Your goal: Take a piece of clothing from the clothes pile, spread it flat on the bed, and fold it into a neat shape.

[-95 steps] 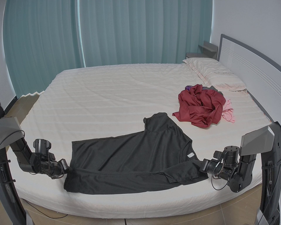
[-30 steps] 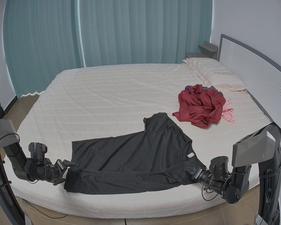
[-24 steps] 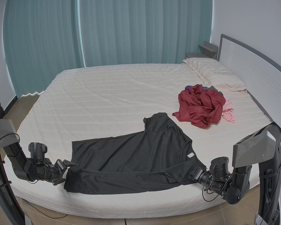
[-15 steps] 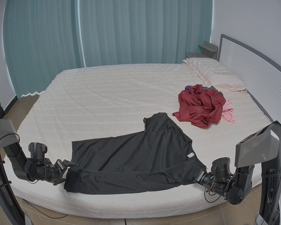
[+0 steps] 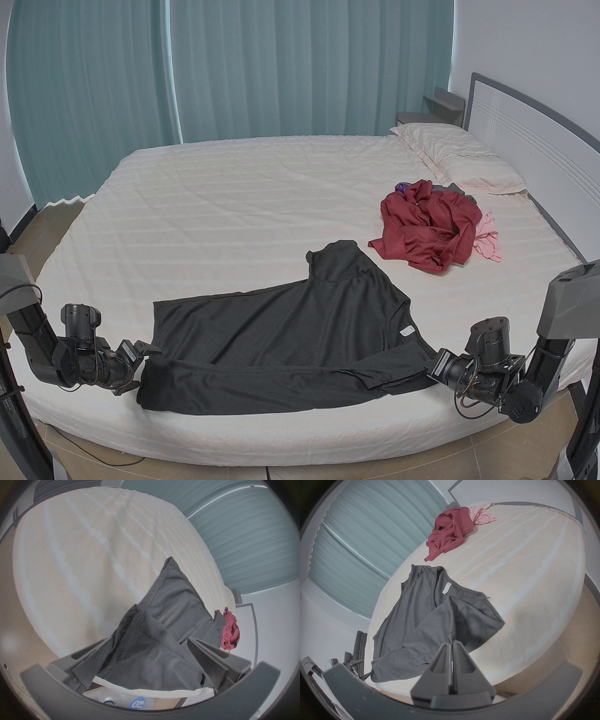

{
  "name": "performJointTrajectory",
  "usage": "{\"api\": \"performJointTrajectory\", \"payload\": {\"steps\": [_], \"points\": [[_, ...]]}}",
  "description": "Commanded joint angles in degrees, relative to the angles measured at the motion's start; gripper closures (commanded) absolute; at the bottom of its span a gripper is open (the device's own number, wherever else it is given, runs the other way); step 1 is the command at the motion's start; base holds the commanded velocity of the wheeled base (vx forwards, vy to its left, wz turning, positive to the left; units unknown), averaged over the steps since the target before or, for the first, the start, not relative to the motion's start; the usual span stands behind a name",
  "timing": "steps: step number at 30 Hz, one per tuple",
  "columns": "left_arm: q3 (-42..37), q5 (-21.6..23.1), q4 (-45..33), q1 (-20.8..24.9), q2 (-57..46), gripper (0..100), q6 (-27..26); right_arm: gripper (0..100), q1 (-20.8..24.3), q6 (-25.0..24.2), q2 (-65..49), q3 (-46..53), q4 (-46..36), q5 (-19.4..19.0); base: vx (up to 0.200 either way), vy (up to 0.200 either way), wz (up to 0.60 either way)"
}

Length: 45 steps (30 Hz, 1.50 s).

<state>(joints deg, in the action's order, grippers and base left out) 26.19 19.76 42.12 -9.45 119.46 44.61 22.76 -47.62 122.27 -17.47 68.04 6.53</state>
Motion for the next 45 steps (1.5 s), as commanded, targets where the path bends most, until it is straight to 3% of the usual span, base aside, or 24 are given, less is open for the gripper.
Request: {"api": "performJointTrajectory", "payload": {"steps": [1, 22, 35, 42, 43, 45], "points": [[0.0, 0.0, 0.1, 0.0, 0.1, 0, 0.0, 100, -0.3, 0.1, -4.2, -0.6, -2.8, -1.0, 0.000, 0.000, 0.00], [0.1, 0.0, 0.1, 0.0, 0.1, 0, 0.0, 100, -0.4, 1.7, -9.9, -2.3, -12.0, -1.2, 0.000, 0.000, 0.00], [0.0, 0.0, 0.1, 0.0, 0.2, 0, 0.0, 100, 1.0, 2.0, -10.4, -1.6, -15.4, -1.1, 0.000, 0.000, 0.00], [0.0, 0.0, 0.1, 0.0, 0.2, 0, 0.0, 100, 0.1, 2.3, -7.0, -1.8, -17.5, -2.8, 0.000, 0.000, 0.00], [0.0, 0.0, 0.1, 0.0, 0.2, 0, 0.0, 0, -0.3, 2.4, -5.7, -1.9, -17.1, -2.8, 0.000, 0.000, 0.00], [0.0, 0.0, 0.1, 0.0, 0.2, 0, 0.0, 0, -1.0, 3.2, -3.8, -1.9, -16.9, -2.8, 0.000, 0.000, 0.00]]}}
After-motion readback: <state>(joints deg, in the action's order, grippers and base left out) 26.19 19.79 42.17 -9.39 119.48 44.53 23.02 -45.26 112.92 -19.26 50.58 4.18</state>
